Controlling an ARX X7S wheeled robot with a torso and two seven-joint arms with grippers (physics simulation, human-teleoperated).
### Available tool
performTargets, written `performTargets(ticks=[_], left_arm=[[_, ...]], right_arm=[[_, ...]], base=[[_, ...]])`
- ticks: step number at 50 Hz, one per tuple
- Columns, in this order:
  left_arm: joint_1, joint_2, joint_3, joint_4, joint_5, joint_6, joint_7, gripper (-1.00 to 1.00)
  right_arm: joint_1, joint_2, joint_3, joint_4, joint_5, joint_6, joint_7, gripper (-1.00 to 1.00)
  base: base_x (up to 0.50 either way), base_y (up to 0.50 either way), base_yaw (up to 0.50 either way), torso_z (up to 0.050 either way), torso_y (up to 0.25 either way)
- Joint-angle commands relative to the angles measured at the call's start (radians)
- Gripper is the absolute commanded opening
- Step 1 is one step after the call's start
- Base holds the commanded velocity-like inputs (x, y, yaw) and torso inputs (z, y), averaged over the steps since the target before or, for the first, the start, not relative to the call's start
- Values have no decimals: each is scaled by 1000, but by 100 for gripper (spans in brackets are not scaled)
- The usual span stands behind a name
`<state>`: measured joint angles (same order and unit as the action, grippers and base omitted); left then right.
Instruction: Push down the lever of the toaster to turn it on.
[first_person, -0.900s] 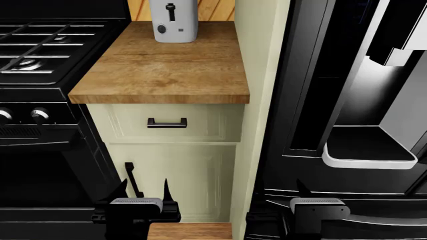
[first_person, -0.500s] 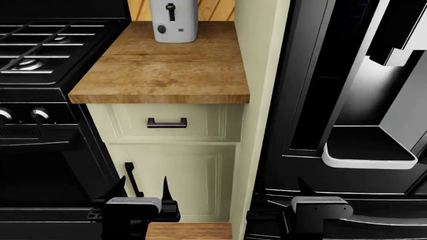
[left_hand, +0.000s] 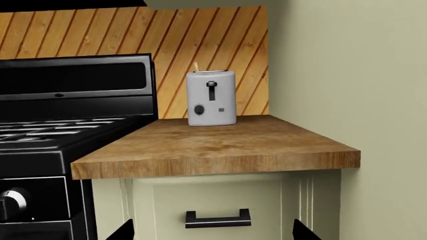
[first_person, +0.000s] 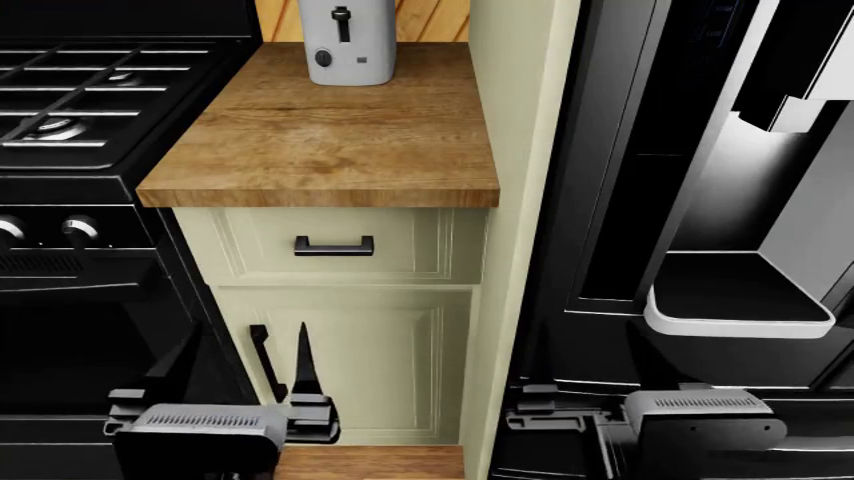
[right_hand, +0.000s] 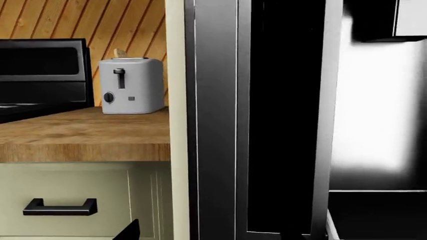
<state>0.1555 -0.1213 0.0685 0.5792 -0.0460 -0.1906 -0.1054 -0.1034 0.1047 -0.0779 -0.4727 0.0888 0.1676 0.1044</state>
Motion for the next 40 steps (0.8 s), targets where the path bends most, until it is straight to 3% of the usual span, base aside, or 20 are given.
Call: performTargets(ticks=[1,13,20,40], left_arm=[[38,-24,-5,164,-7,-41,-26,100],[-56,-30,29,245,-2,-167,-41,100],[-45,-33,19,232,-18,-140,-50,100],[-29,-47,41,179,-18,-98,-71,100]], right_arm=[[-35,25,-4,-178,20,50,26,100],[37,47,9,-290,48,165,51,100],[21,60,-7,-307,40,123,48,100],[-2,78,-44,-273,30,30,44,100]], base=[[0,0,0,0,0],[0,0,0,0,0],[0,0,0,0,0],[92,500,0,0,0]])
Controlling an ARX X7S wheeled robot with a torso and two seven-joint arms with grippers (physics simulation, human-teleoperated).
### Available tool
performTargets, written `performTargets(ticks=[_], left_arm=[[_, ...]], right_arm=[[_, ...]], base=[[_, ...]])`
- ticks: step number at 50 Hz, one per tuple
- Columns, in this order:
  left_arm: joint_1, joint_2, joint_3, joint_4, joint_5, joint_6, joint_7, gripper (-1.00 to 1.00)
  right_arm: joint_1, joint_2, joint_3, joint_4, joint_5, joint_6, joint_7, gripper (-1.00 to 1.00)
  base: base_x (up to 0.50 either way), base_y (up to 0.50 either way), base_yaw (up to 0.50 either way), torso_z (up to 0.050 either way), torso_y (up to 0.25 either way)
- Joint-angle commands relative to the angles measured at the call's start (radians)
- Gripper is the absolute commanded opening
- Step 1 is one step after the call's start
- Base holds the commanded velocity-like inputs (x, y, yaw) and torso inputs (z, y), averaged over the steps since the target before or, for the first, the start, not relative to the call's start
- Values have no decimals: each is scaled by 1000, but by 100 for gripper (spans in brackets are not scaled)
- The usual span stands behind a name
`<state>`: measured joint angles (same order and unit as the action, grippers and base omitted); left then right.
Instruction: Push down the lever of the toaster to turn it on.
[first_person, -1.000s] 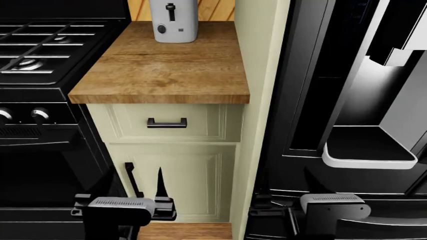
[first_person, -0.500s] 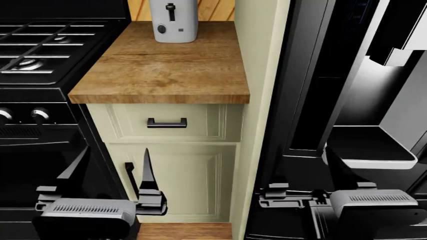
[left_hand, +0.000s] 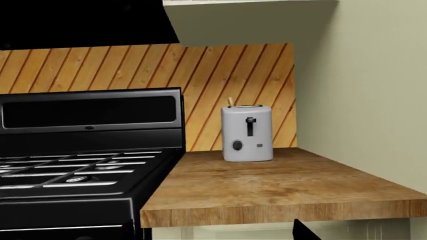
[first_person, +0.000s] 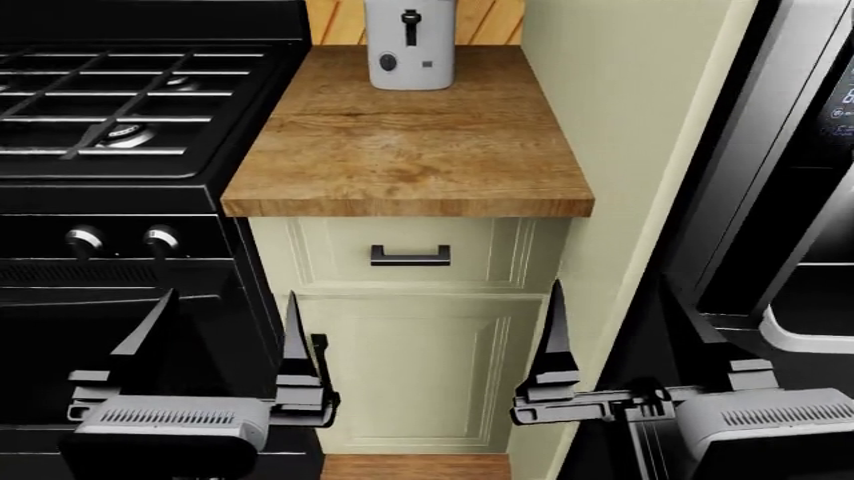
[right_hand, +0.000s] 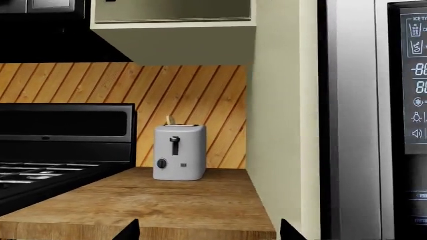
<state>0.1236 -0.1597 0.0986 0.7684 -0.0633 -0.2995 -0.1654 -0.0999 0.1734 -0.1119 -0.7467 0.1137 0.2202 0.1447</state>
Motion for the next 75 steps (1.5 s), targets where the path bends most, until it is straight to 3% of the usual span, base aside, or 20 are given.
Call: performTargets(ticks=[1,29,50,75], left_arm=[[2,-9,11,-10,-2,11,-12,100],[-1,-29,27,-11,-11,19,-37,100],[2,-42,34,-12,-23,29,-53,100],[-2,-69,55,-18,-36,37,-83,100]], right_arm=[[-5,10,-11,0,6,-23,4,100],[-18,29,-6,-25,53,-63,18,100],[-18,43,-15,-27,59,-71,33,100],[-20,58,-18,-27,75,-80,50,100]], base=[[94,500,0,0,0],[223,443,0,0,0],[477,46,0,0,0],[232,0,0,0,1]])
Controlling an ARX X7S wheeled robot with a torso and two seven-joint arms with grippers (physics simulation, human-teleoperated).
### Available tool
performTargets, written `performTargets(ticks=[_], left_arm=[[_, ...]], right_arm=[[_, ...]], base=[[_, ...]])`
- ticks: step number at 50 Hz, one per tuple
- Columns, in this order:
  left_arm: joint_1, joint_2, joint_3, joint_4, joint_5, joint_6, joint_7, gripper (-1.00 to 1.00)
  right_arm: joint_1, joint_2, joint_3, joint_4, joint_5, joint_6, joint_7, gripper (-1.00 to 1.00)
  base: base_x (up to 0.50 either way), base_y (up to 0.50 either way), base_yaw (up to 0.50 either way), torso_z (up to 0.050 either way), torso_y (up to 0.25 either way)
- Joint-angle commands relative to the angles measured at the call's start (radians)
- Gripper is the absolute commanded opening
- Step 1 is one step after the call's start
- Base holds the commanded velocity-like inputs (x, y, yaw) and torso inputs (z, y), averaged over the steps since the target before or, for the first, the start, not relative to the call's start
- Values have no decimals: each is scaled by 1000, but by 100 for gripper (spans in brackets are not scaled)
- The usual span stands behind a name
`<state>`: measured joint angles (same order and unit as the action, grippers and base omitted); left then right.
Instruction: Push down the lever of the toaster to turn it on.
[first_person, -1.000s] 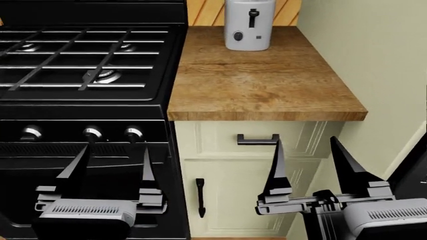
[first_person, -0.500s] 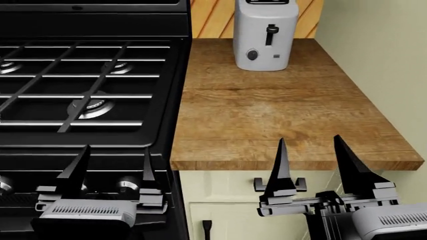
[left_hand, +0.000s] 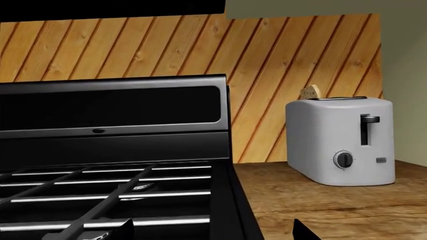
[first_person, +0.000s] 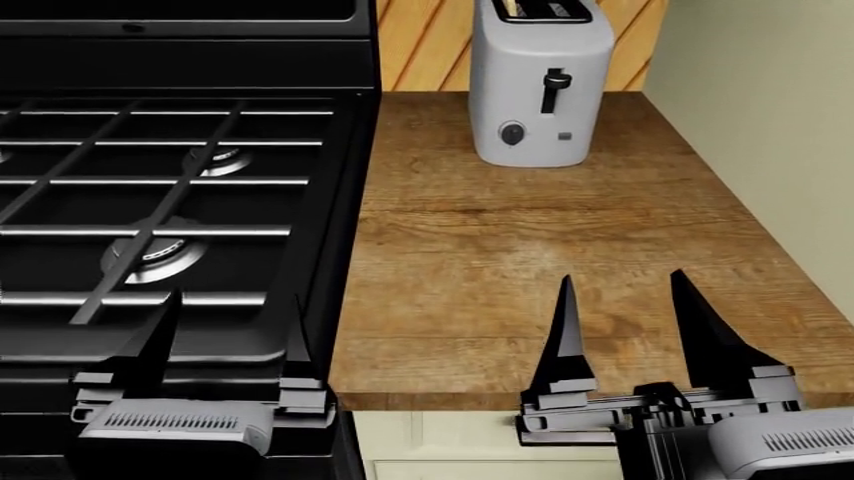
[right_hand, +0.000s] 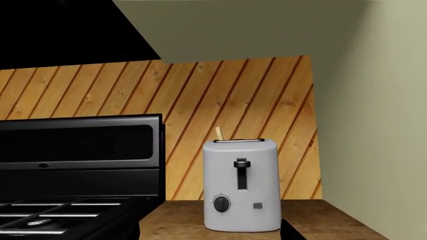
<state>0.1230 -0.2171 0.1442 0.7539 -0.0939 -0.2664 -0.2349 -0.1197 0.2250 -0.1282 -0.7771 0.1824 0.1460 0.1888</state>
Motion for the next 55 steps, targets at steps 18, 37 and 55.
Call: performTargets(ticks=[18,37,55], left_arm=[[-8,-28,20,1,-17,1,-35,100],[-1,-45,26,2,-28,19,-54,100],[-4,-54,24,-27,-45,45,-67,100]], right_arm=[[7,16,-8,3,10,1,20,100],[161,54,14,-71,59,253,66,100],[703,110,75,-84,265,874,80,100]], base=[[283,0,0,0,0],[99,0,0,0,0],[0,0,0,-1,0]])
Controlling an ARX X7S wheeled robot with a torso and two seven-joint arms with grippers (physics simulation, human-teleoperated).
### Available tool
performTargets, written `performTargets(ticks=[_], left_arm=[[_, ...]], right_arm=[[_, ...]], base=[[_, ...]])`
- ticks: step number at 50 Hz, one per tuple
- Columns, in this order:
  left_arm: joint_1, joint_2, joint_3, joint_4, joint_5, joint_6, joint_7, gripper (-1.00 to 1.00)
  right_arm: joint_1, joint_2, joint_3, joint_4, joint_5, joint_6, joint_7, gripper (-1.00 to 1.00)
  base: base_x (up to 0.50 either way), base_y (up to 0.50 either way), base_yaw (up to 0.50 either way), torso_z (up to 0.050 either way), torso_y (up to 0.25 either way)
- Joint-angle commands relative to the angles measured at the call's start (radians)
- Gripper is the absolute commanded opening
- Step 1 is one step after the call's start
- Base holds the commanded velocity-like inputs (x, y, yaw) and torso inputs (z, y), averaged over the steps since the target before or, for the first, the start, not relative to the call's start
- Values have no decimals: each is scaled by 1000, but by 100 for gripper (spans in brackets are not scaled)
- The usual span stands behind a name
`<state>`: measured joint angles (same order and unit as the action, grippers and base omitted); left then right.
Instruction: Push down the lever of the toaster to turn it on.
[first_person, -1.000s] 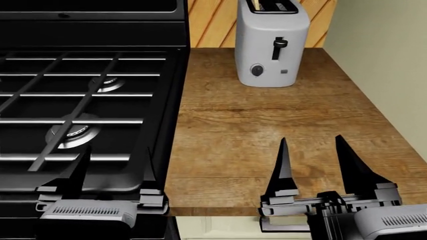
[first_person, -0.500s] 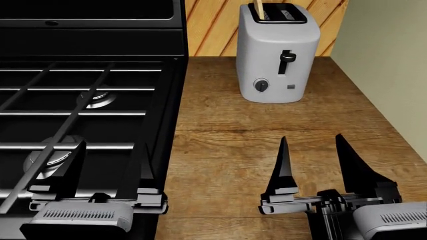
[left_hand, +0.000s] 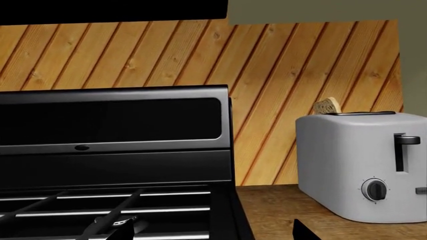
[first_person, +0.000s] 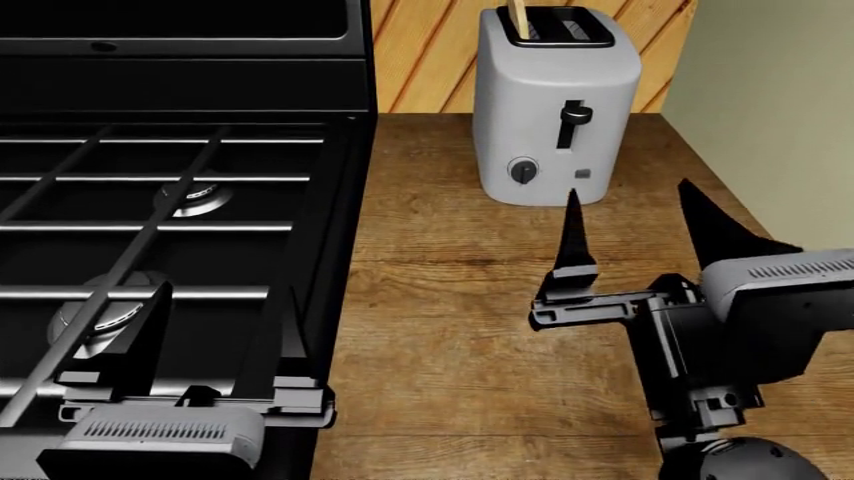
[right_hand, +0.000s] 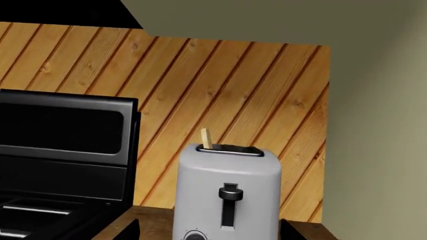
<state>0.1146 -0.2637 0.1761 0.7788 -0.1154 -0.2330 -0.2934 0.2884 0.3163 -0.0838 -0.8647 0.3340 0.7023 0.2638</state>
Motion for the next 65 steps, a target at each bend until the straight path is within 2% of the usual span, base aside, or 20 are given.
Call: performTargets(ticks=[1,6,15,39,40,65], left_arm=[[4,-8,-7,-52,-23,12,-9,100],[7,-12,-11,-54,-30,18,-13,100],[8,-19,-12,-51,-37,20,-20,100],[5,-34,-5,-51,-44,19,-37,100],[5,-35,-6,-49,-45,17,-38,100],[1,-48,0,-52,-53,20,-52,100]], right_arm=[[323,15,36,10,129,343,2,100],[474,-3,52,95,181,441,-15,100],[626,-4,21,239,176,484,-26,100],[681,-70,-18,451,157,409,-32,100],[678,-71,-20,460,155,402,-34,-100],[637,-83,-64,571,131,312,-50,-100]], base=[[0,0,0,0,0],[0,0,0,0,0],[0,0,0,-1,0],[0,0,0,-1,0],[0,0,0,0,0],[0,0,0,-1,0]])
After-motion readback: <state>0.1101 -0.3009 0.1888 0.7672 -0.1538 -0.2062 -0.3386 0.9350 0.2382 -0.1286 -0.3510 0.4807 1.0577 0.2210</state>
